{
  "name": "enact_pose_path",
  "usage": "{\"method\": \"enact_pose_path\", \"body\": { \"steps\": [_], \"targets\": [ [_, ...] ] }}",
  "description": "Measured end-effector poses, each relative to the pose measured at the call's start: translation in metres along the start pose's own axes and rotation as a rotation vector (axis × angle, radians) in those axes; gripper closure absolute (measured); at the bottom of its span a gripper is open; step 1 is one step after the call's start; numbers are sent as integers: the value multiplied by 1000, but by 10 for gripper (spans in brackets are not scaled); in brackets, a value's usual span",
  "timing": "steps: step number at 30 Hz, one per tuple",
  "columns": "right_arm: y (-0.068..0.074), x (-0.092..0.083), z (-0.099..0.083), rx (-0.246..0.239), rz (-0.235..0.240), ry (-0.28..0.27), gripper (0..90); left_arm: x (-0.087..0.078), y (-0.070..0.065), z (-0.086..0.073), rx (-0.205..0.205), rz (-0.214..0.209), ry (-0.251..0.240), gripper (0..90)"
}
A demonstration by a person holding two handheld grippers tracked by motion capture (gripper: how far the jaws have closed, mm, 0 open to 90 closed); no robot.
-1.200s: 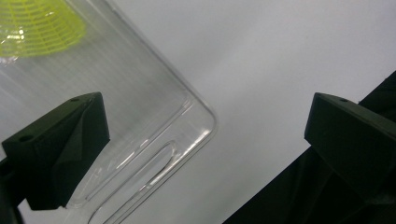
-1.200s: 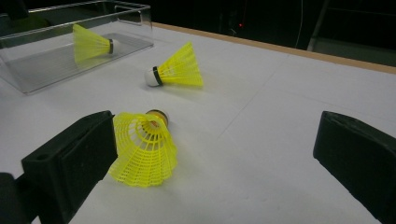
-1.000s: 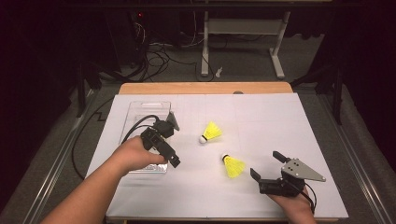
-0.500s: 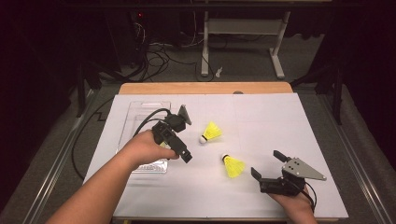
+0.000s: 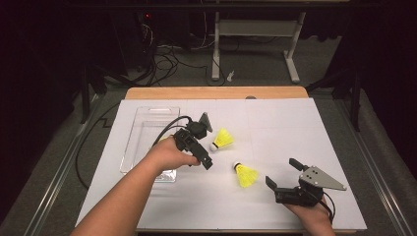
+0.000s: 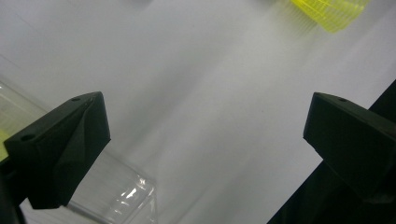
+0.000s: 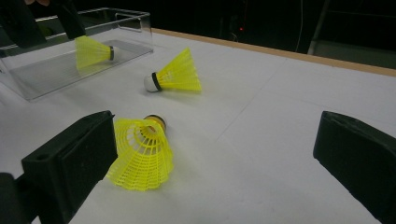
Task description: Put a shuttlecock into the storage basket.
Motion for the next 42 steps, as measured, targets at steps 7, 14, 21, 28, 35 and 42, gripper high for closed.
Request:
{"method": "enact_pose_path", "body": {
  "steps": [7, 14, 21, 28, 35, 42],
  "targets": [
    [-1, -1, 0, 4, -2, -1, 4, 7, 6, 9, 5, -28, -6, 11],
    [-2, -2, 1, 8, 1, -6, 4, 3, 12, 23, 3, -33, -33, 10],
    [-2, -2, 1, 12, 3, -6, 4, -3, 14, 38, 17, -11, -30, 10],
    [-2, -3, 1, 12, 5, -8, 4, 17, 23, 48, 20, -16, -31, 13],
    [-2, -3, 1, 13, 7, -8, 3, 33, 32, 53, 21, 6, -35, 34],
    [-2, -3, 1, 12, 10, -7, 3, 45, 45, 55, 1, 24, -39, 88]
  ]
}}
Point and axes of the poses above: each handheld gripper's, and its own axes: x roughly forward along the jaws, z roughly out of its top, y roughly to its left, the point moved 7 cm from there along x, roughly forward along the jaws, and after that the axes turned 15 degrees about x, right-handed, at the moved point
